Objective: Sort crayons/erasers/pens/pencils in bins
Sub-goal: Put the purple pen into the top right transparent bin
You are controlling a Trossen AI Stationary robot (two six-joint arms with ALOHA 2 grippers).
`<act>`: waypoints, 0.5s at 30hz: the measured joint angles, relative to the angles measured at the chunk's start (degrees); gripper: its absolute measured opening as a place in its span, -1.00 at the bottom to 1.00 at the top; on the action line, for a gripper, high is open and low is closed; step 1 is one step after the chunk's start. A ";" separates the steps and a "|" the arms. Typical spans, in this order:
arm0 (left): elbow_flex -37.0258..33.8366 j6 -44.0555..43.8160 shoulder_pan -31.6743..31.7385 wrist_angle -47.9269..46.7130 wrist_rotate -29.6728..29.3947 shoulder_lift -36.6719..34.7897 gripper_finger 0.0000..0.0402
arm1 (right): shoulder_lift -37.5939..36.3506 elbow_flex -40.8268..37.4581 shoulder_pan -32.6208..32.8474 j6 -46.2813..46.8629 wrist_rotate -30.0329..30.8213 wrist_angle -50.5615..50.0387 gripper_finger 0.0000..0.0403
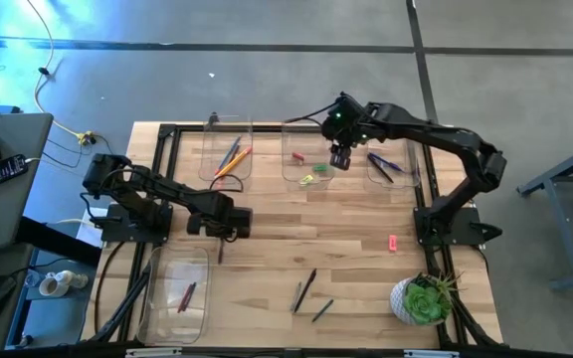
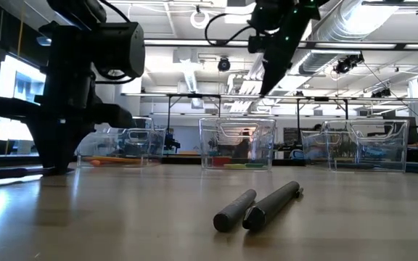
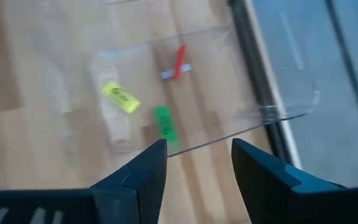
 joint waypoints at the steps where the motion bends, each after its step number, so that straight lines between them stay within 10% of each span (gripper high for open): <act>1: 0.02 1.08 0.00 0.21 -0.08 -0.44 -0.84 | -0.54 0.00 0.24 0.07 -1.15 -0.73 -0.14; 15: 0.33 16.96 2.51 14.70 -0.34 -5.57 -0.84 | -4.09 0.00 7.00 11.49 -16.10 -8.13 -0.14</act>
